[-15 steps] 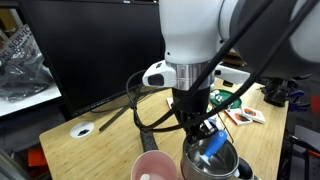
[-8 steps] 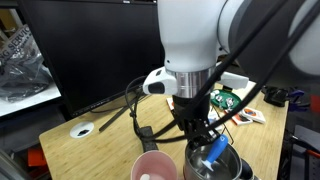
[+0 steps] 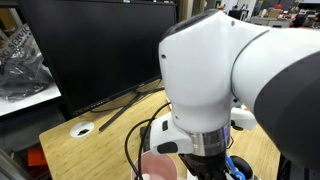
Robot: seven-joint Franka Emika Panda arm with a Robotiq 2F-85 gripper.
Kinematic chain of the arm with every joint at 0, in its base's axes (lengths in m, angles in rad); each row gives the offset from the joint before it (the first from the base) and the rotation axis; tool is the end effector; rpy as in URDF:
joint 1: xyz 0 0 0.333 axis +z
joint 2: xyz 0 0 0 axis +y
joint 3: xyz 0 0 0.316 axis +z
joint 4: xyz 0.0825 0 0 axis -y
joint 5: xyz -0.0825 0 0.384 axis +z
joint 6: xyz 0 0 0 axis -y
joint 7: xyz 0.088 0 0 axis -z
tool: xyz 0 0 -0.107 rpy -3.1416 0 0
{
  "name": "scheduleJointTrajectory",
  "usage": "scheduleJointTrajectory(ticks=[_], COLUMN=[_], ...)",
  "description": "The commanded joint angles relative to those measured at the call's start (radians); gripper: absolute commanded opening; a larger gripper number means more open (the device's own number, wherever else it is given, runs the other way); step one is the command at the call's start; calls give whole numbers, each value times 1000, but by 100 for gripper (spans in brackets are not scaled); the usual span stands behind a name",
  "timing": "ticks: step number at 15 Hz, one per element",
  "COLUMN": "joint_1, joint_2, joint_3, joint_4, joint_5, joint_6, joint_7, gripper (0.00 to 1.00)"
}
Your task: Move the silver bowl to the edge on the desk
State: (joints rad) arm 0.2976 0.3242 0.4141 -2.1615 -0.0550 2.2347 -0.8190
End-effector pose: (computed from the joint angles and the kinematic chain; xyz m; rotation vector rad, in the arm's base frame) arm 0.4089 0.3524 0.2412 -2.1431 -2.1299 0.3282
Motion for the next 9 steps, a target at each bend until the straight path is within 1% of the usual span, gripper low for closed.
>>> scheduleJointTrajectory(ticks=[1, 4, 9], joint_1=[-32, -42, -57], joint_2=[-10, 32, 107], joint_3=[14, 4, 0], joint_4=[-53, -53, -35], joint_5=[66, 47, 28], joint_6=[142, 232, 261], joint_7=[-77, -117, -159], gripper=[2, 2, 2])
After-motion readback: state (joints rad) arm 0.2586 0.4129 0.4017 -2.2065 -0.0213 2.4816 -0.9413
